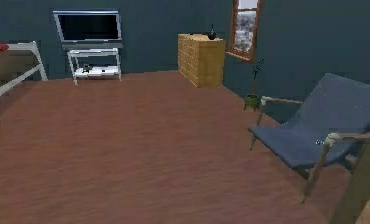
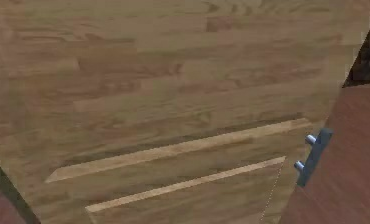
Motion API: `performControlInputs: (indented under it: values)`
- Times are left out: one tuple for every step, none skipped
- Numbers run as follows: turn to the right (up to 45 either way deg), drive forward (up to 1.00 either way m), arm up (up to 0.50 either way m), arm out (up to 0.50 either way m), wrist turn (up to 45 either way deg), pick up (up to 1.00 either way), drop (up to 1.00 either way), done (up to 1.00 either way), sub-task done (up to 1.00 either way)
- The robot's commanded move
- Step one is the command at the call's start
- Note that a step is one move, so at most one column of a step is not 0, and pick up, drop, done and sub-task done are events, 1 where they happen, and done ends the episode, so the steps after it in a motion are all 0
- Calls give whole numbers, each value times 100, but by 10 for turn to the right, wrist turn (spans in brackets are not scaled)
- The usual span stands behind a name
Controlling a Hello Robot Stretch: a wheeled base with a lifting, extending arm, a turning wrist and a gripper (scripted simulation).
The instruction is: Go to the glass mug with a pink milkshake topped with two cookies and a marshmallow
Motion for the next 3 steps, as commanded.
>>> performControlInputs:
  values:
    - [-390, 0, 0, 0, 0, 0, 0, 0, 0]
    - [0, 65, 0, 0, 0, 0, 0, 0, 0]
    - [-240, 0, 0, 0, 0, 0, 0, 0, 0]
